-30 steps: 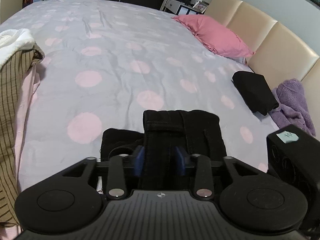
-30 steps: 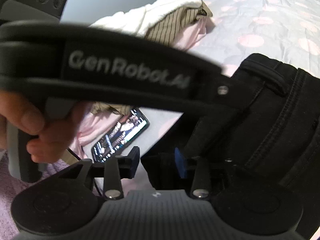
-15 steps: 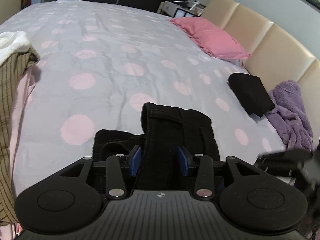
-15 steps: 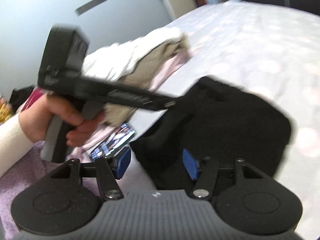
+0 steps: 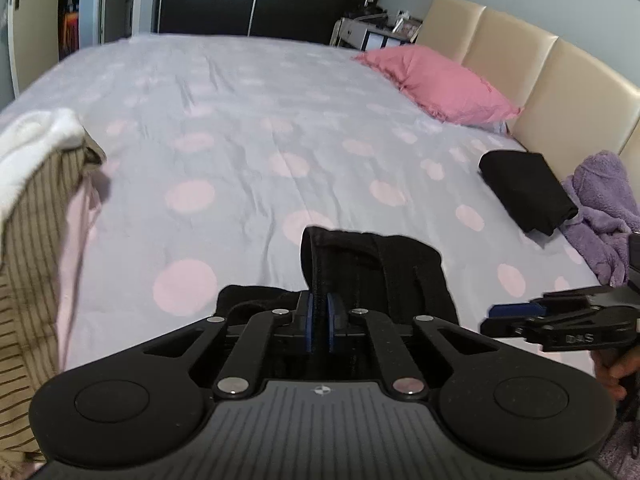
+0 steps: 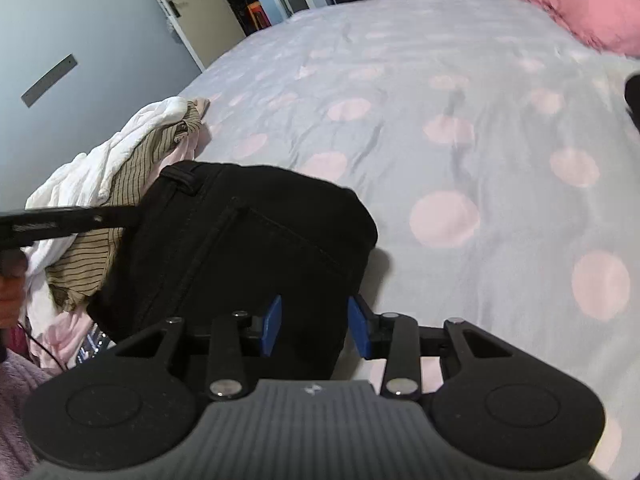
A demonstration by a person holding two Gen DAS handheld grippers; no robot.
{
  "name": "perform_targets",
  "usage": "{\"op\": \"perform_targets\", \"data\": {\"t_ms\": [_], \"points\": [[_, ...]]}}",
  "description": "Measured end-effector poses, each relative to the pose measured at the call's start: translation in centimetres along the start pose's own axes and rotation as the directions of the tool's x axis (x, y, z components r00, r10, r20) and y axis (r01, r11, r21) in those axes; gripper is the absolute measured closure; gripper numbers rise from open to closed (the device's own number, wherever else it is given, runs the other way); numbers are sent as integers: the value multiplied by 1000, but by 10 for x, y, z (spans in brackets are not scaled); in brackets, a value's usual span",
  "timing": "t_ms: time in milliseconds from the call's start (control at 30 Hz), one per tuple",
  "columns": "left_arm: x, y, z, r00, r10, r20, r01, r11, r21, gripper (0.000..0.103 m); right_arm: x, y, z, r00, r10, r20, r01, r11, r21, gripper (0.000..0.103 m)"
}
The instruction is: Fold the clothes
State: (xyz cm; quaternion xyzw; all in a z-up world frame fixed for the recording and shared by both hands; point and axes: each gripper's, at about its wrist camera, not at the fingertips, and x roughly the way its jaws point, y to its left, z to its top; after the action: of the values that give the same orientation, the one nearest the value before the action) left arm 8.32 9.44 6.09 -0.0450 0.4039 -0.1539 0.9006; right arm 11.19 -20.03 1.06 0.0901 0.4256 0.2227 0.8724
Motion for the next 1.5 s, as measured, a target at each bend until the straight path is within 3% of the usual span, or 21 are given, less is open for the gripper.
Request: {"op": "perform_targets", "data": {"t_ms": [200, 333, 400, 567, 600, 633, 767, 900, 1067, 1300, 1467, 1500], "points": [[-6, 20, -16, 998, 48, -51, -49, 999, -22, 99, 3, 5, 11, 999, 11, 30, -10, 999, -39, 61], [-6, 23, -19, 998, 40, -52, -41, 999, -18, 99, 16, 4, 18, 999, 29, 18, -28, 999, -28, 62], [-6, 23, -20, 998, 41, -56, -42, 999, -14, 99, 24, 6, 21, 998, 59, 5, -59, 998, -25, 76], [-3, 34, -25, 995, 51, -88, -54, 998, -30, 99, 44, 33, 30, 989, 124, -78, -131, 988, -88, 77], [-2, 36, -26, 994, 55, -97, -58, 998, -32, 99, 49, 44, 32, 980, 165, -109, -176, 979, -105, 85], [-1, 38, -28, 993, 56, -106, -59, 998, -33, 99, 55, 54, 33, 966, 211, -147, -229, 967, -115, 87], [13, 47, -34, 984, 88, -153, -93, 995, -29, 99, 82, 97, 31, 972, 95, -213, -152, 951, -270, 87], [38, 58, -38, 975, 96, -201, -102, 995, -21, 99, 108, 102, 39, 961, 57, -272, -134, 953, -273, 89], [58, 64, -39, 962, 125, -241, -127, 992, 8, 98, 133, 105, 41, 960, 24, -280, -108, 951, -289, 90], [46, 58, -35, 967, 140, -214, -142, 990, 2, 95, 130, 101, 41, 964, 45, -261, -118, 956, -269, 90], [10, 22, -37, 970, 228, -80, -215, 966, 144, 94, 115, 94, 35, 971, 81, -226, -136, 961, -242, 88], [6, 15, -39, 975, 210, -76, -196, 968, 158, 94, 112, 93, 33, 973, 85, -216, -138, 960, -243, 87]]}}
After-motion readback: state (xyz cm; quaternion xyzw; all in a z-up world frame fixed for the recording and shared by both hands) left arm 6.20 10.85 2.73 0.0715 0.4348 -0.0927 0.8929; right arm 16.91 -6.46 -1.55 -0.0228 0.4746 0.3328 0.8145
